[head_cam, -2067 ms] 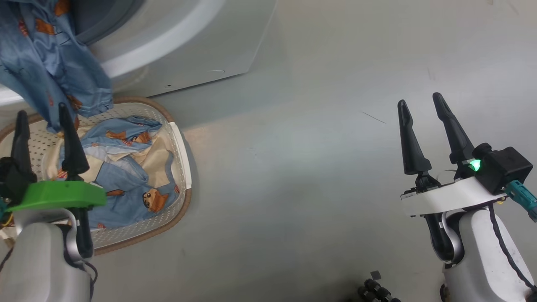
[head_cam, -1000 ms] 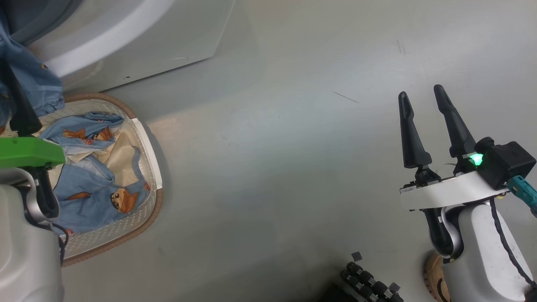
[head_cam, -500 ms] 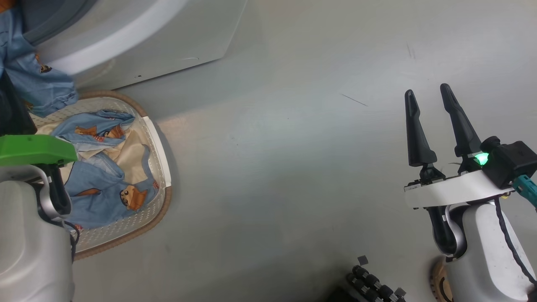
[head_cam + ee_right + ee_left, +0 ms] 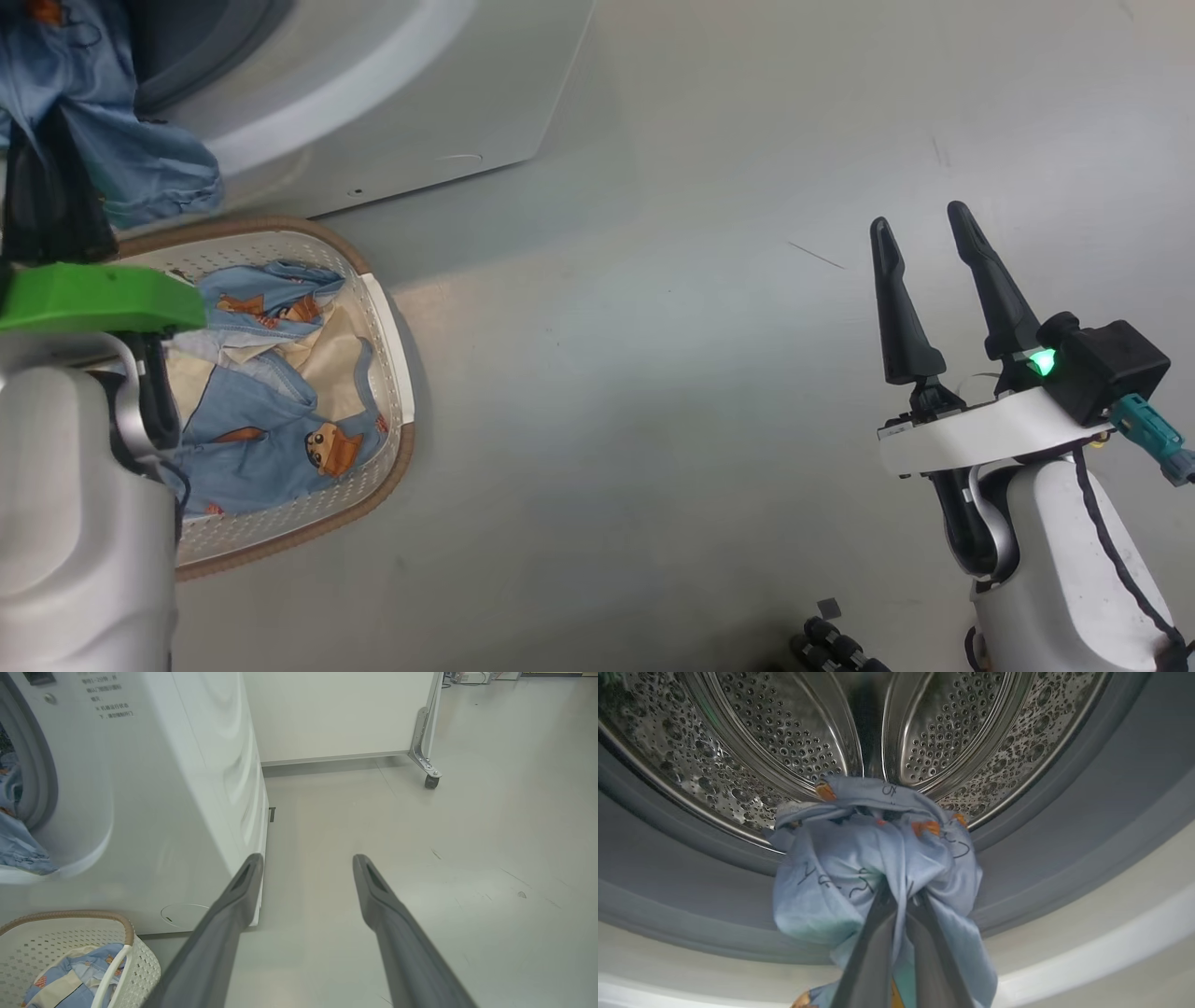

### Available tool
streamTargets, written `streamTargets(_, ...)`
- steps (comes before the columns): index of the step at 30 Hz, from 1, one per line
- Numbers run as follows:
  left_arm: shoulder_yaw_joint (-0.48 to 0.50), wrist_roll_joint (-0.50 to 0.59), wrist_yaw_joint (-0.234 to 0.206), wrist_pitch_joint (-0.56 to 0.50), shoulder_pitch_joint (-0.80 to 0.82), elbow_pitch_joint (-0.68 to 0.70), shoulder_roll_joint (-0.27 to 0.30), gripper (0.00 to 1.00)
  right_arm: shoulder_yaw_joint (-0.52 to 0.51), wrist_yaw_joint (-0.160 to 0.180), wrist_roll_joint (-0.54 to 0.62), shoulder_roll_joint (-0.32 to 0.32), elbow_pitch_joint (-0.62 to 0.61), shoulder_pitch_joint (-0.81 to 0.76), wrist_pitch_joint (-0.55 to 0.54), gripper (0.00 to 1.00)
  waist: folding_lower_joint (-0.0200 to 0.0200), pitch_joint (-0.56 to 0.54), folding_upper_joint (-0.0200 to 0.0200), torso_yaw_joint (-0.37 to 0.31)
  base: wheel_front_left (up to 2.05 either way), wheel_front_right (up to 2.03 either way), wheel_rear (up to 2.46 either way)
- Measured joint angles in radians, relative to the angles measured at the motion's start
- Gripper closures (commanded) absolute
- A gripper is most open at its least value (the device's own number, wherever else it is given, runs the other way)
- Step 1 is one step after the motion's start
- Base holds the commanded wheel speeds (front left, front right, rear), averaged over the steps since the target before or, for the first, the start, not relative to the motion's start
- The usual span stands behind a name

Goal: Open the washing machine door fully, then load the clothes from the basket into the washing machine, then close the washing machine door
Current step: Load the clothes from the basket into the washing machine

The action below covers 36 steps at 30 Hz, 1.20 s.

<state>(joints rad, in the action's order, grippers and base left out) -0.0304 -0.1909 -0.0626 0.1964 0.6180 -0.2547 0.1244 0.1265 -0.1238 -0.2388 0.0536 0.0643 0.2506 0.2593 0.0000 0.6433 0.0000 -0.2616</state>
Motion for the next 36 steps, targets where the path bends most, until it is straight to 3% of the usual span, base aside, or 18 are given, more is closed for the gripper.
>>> streamTargets(8,0.025,0.004,0.002,-0.048,0.105,0.017,0.031,1.0,0.005,0.0,-0.007,-0.002,0.002,-0.018,0.0,0.0,0.0,-0.022,0.0,-0.009,0.0,0.0,0.0)
streamTargets(14,0.056,0.026,0.001,-0.081,0.19,-0.078,0.117,1.0,0.068,0.0,-0.018,-0.007,0.015,-0.021,0.0,0.0,0.0,-0.023,0.0,-0.035,0.0,0.0,0.0)
streamTargets(24,0.061,0.071,0.005,-0.105,0.337,-0.205,0.204,1.0,0.083,0.0,-0.027,-0.008,0.024,-0.043,0.0,0.0,0.0,-0.016,0.0,-0.101,0.0,0.0,0.0)
streamTargets(36,0.082,0.074,0.033,-0.136,0.47,-0.337,0.264,1.0,0.097,0.0,-0.036,-0.01,0.023,-0.062,0.0,0.0,0.0,0.035,0.0,-0.148,0.0,0.0,0.0)
